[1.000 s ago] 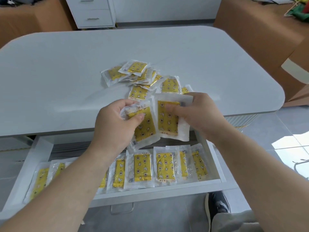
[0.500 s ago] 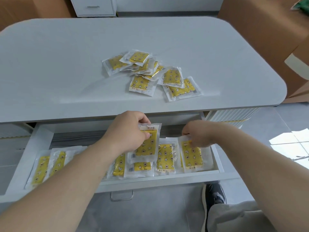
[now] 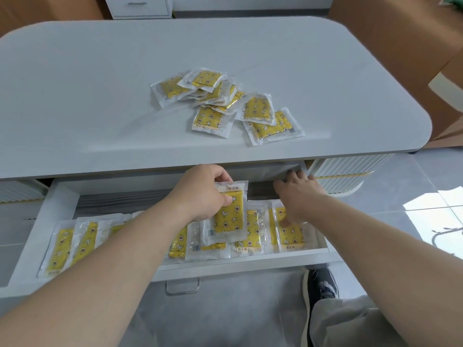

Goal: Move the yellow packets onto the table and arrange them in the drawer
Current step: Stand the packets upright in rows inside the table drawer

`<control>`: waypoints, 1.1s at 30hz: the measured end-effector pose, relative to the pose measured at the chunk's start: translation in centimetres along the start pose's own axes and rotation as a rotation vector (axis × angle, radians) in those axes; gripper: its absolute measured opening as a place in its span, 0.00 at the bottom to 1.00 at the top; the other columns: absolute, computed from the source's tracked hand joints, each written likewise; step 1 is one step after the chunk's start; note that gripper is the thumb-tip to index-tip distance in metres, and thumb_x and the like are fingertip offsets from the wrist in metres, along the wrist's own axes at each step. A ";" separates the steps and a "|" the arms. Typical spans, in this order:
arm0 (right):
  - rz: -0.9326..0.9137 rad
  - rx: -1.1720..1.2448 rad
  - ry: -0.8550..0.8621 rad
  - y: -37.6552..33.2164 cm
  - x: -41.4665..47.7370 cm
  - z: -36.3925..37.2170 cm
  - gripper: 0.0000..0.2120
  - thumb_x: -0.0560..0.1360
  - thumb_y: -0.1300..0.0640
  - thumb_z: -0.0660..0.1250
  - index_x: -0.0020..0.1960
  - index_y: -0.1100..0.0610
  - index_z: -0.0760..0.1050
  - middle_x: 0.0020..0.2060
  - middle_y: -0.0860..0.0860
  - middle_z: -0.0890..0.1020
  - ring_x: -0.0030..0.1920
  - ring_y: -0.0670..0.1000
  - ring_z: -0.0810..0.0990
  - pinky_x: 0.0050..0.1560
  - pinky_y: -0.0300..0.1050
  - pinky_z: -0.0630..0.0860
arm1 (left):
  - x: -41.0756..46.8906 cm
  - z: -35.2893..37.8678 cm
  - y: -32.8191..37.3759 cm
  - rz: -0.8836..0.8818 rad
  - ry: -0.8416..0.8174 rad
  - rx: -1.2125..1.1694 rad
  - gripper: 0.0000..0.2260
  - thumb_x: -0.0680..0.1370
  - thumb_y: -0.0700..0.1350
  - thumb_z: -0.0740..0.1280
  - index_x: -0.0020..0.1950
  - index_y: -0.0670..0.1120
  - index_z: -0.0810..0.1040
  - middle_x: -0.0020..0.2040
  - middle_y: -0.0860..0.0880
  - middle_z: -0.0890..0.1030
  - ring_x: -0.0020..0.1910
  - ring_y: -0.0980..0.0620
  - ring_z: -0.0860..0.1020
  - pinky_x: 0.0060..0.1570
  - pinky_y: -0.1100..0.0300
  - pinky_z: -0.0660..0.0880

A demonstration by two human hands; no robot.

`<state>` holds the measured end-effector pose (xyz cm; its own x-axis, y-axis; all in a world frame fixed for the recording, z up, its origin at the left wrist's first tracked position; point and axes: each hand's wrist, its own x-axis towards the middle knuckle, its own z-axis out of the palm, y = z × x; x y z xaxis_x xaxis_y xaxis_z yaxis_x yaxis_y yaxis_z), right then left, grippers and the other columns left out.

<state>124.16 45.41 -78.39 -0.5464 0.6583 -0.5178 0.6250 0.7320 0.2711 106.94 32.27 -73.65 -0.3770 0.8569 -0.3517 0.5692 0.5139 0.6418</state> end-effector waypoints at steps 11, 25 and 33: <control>0.018 0.144 -0.065 2.6 -1.5 -3.8 0.12 0.77 0.65 0.63 0.37 0.55 0.68 0.38 0.51 0.75 0.40 0.52 0.75 0.45 0.45 0.73 | 4.0 5.9 2.1 0.000 -0.210 -0.120 0.14 0.73 0.40 0.77 0.55 0.51 0.81 0.52 0.52 0.82 0.50 0.53 0.81 0.49 0.57 0.79; 0.014 0.175 -0.040 3.6 -1.5 -4.4 0.12 0.75 0.59 0.68 0.35 0.56 0.71 0.33 0.51 0.74 0.32 0.50 0.72 0.36 0.43 0.71 | 4.4 11.1 1.8 0.405 0.023 0.702 0.23 0.74 0.53 0.76 0.66 0.50 0.73 0.59 0.51 0.72 0.62 0.49 0.70 0.62 0.53 0.69; 0.098 0.453 0.178 3.4 -1.7 -6.7 0.04 0.76 0.59 0.63 0.43 0.55 0.73 0.41 0.51 0.78 0.41 0.52 0.78 0.43 0.47 0.79 | 1.7 4.0 5.3 0.200 0.238 0.528 0.04 0.78 0.44 0.67 0.52 0.48 0.78 0.46 0.49 0.79 0.44 0.46 0.79 0.40 0.55 0.76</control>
<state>123.43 47.95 -71.20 -0.5347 0.7690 -0.3503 0.8363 0.5411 -0.0887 112.28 36.62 -73.54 -0.3434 0.9374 -0.0583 0.9081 0.3473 0.2339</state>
